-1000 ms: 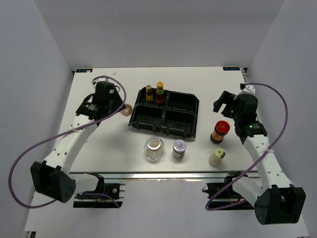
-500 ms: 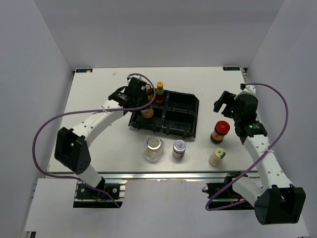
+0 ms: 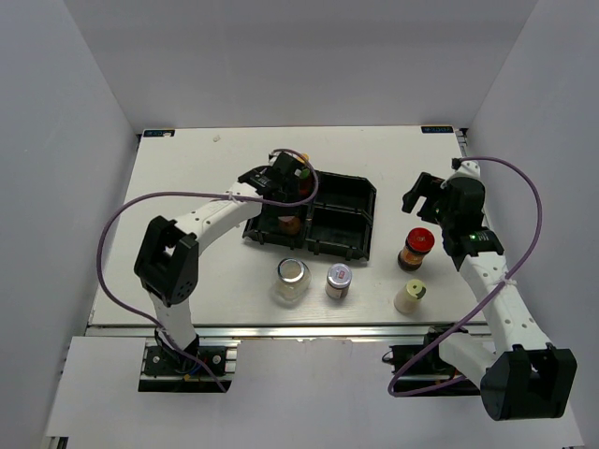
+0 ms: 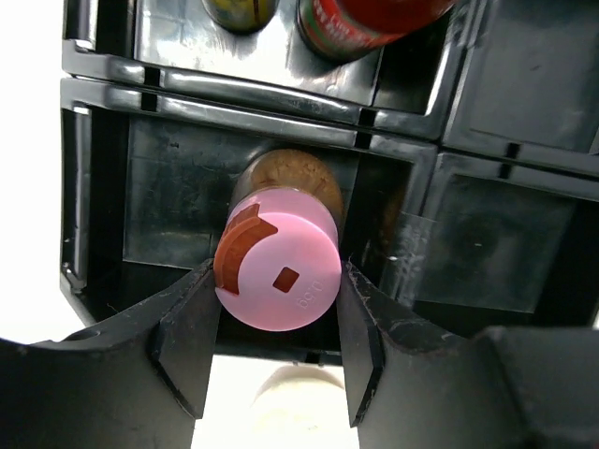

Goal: Organize the condiment bottles

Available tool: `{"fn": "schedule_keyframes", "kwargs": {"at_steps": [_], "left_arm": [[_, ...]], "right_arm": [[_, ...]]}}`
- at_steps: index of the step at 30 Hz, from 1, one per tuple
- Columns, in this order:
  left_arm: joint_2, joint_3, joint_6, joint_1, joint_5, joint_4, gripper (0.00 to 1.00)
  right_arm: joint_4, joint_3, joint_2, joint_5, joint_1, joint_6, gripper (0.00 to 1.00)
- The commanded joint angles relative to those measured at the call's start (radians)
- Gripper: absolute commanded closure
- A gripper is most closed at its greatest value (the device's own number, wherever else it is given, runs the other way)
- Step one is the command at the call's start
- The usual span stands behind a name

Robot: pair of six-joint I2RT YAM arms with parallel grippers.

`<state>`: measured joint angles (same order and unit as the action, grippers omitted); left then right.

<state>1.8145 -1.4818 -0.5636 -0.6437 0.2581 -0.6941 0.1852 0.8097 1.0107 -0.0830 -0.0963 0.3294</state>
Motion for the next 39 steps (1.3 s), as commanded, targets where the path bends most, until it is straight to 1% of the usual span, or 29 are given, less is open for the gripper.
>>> {"fn": "schedule_keyframes", "kwargs": {"at_steps": [1, 7, 9, 14, 15, 17, 18, 22, 26, 31, 33, 34, 36, 37, 38, 39], "left_arm": [[0.015, -0.067, 0.022, -0.020, 0.044, -0.031, 0.80], [0.043, -0.066, 0.036, -0.034, 0.053, -0.028, 0.70], [0.043, -0.061, 0.034, -0.037, 0.061, -0.027, 0.63], [0.002, -0.020, 0.039, -0.037, 0.069, -0.001, 0.42], [-0.009, -0.012, 0.041, -0.037, 0.070, 0.008, 0.25], [-0.044, 0.015, 0.045, -0.037, 0.072, 0.034, 0.06], [-0.055, 0.024, 0.047, -0.037, 0.072, 0.045, 0.02], [-0.099, 0.049, 0.053, -0.037, 0.075, 0.079, 0.02], [-0.150, 0.052, 0.067, -0.037, 0.096, 0.097, 0.02], [-0.280, 0.122, 0.070, -0.031, 0.194, 0.156, 0.02], [-0.319, 0.155, 0.062, -0.002, 0.198, 0.172, 0.02], [-0.361, 0.197, 0.057, 0.015, 0.196, 0.195, 0.02], [-0.403, 0.248, 0.039, 0.079, 0.182, 0.217, 0.02], [-0.424, 0.273, 0.031, 0.105, 0.153, 0.241, 0.02], [-0.469, 0.326, 0.021, 0.155, 0.138, 0.254, 0.02], [-0.487, 0.353, 0.016, 0.179, 0.126, 0.268, 0.02]], "right_arm": [[0.013, 0.042, 0.005, 0.017, 0.003, 0.000, 0.11], [0.072, 0.057, 0.025, 0.074, 0.003, 0.030, 0.11], [0.094, 0.055, 0.020, 0.074, -0.002, 0.036, 0.11], [0.166, 0.055, -0.033, -0.024, -0.051, 0.034, 0.11], [0.175, 0.059, -0.040, -0.035, -0.069, 0.034, 0.11], [0.218, 0.068, -0.052, -0.083, -0.089, 0.033, 0.11], [0.235, 0.071, -0.053, -0.101, -0.106, 0.033, 0.11], [0.287, 0.065, -0.080, -0.199, -0.118, 0.051, 0.11], [0.319, 0.074, -0.080, -0.262, -0.120, 0.057, 0.11], [0.350, 0.072, -0.037, -0.310, -0.132, 0.060, 0.11], [0.361, 0.074, -0.020, -0.311, -0.141, 0.063, 0.11], [0.372, 0.074, -0.012, -0.314, -0.144, 0.065, 0.11], [0.384, 0.074, 0.011, -0.322, -0.151, 0.077, 0.11], [0.399, 0.072, 0.015, -0.331, -0.152, 0.082, 0.11], [0.402, 0.068, 0.028, -0.331, -0.154, 0.086, 0.11], [0.404, 0.065, 0.031, -0.328, -0.155, 0.088, 0.11]]}}
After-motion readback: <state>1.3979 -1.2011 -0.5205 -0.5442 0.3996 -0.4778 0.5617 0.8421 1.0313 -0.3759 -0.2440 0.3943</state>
